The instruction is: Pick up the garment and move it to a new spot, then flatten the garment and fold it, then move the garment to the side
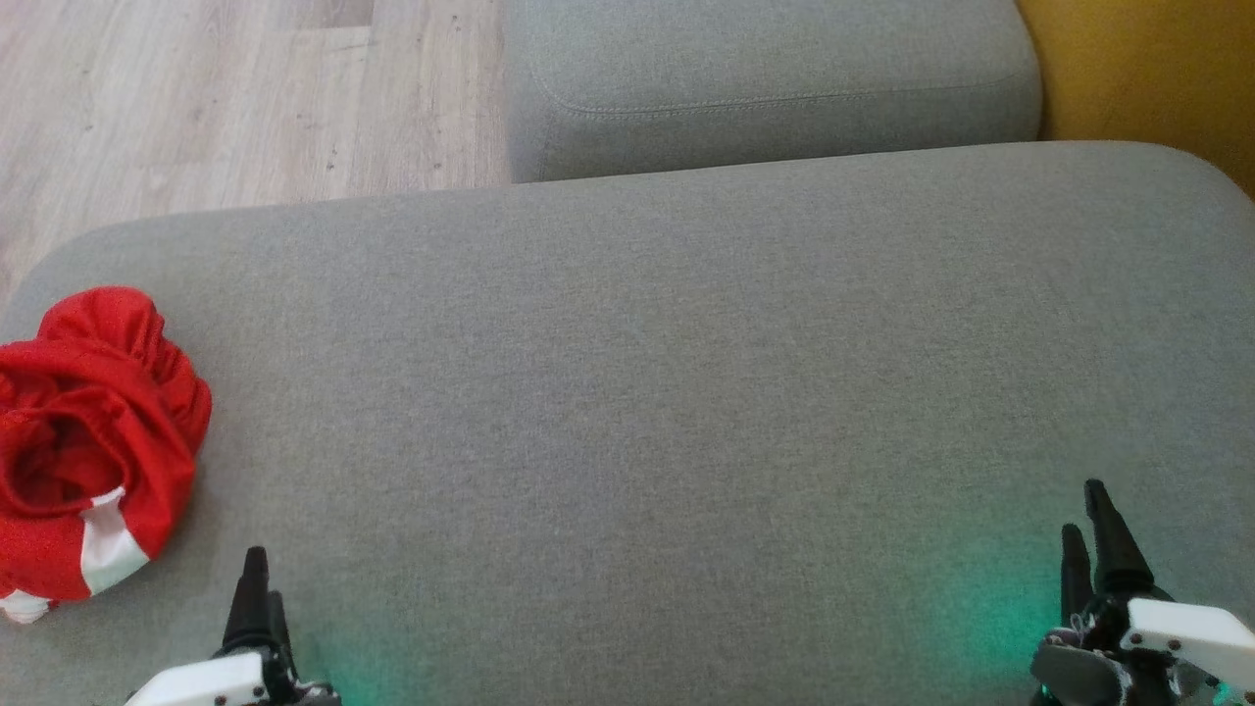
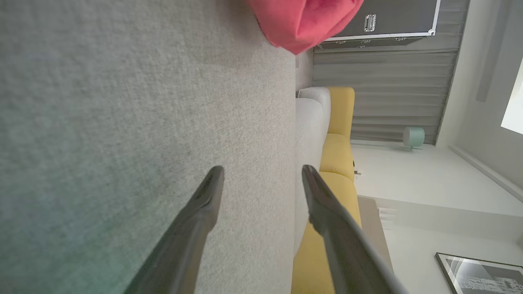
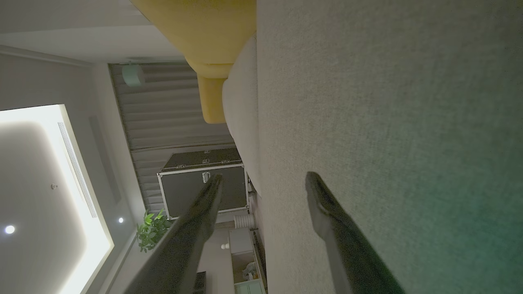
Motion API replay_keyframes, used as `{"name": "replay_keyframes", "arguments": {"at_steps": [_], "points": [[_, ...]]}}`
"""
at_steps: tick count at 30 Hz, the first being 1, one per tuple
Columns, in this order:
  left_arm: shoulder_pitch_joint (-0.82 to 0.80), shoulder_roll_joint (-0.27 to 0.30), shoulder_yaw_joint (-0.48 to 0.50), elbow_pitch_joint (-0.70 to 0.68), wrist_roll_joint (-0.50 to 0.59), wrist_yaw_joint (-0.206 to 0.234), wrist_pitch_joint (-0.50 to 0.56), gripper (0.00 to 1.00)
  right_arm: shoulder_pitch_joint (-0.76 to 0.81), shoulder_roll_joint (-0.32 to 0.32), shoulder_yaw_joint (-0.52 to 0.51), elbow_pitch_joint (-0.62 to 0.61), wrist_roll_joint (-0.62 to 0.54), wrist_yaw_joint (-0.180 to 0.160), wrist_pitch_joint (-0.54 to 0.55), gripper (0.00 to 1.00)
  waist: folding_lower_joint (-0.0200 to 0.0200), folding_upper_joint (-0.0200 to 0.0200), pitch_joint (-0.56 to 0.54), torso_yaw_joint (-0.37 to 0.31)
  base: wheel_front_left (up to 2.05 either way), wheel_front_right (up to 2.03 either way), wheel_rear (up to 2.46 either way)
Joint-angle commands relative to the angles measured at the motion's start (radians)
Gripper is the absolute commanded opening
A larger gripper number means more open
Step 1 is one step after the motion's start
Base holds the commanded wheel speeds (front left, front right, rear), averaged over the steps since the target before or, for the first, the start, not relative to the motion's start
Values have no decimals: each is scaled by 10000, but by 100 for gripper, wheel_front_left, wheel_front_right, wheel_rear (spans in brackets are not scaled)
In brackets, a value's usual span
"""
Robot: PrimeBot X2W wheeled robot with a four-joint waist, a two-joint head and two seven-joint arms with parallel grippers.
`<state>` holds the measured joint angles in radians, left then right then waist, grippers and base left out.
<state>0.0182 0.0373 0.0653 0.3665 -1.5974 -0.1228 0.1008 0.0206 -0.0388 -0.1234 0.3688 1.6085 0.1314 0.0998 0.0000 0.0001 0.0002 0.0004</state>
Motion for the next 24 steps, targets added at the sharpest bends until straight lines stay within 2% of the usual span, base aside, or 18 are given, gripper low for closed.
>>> {"name": "replay_keyframes", "arguments": {"at_steps": [1,7,24], "points": [[-464,55,-11,-356,205,-5,-79,100,-458,-31,101,-352,-127,0,-91,100,0,-1,-10,1,0,0,0],[-457,59,-33,-549,928,46,-257,100,-500,-33,185,-410,-689,-1,-270,100,0,-1,-43,6,0,0,0],[-413,69,-513,-1017,2966,490,-733,100,-514,-43,653,-718,-3284,-2,-742,100,0,-1,-141,15,0,0,0]]}}
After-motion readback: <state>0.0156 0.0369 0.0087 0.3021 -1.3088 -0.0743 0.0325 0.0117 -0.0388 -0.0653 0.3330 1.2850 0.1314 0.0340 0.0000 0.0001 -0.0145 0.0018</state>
